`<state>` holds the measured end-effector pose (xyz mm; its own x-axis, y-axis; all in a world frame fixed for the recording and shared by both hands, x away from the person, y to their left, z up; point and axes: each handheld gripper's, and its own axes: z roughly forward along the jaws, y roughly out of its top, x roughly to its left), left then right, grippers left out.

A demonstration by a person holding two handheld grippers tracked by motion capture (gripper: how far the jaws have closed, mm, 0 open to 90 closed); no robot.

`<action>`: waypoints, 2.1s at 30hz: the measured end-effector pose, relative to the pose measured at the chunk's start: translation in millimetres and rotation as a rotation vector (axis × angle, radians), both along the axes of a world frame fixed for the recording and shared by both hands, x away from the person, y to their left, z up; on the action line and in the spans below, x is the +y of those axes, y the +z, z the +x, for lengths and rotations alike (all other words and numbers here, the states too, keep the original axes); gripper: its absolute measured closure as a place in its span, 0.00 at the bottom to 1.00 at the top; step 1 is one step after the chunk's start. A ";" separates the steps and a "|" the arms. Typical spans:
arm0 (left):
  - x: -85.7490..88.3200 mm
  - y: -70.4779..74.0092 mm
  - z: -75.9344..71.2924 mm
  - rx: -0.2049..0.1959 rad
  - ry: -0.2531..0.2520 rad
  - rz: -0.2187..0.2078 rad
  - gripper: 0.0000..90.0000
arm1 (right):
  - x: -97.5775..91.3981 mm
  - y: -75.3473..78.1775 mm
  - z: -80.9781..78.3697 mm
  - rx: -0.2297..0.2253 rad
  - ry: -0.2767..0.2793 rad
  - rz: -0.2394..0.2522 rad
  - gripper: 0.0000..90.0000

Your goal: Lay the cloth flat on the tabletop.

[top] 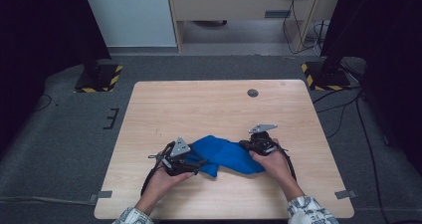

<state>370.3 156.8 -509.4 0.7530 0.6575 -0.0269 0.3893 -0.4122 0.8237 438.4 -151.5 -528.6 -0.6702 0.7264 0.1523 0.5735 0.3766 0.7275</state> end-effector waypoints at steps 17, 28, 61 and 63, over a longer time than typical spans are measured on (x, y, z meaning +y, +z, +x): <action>-20.9 -9.6 29.1 0.052 0.054 0.062 0.76 | 4.5 -0.1 -2.7 -0.022 0.015 -0.029 0.98; -17.7 -5.7 35.6 0.015 0.109 0.076 1.00 | 4.1 5.6 -7.1 -0.038 0.026 -0.034 0.99; -28.3 -23.1 48.2 0.061 0.075 0.081 0.62 | 0.6 6.8 -12.0 -0.033 0.026 -0.034 0.99; -28.3 -21.6 47.4 0.057 0.079 0.078 0.75 | 0.7 5.8 -12.2 -0.032 0.029 -0.039 0.99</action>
<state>417.7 128.5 -531.0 0.6971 0.7168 -0.0144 0.4685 -0.4403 0.7659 426.2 -150.9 -522.8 -0.6954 0.7113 0.1023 0.5386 0.4216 0.7295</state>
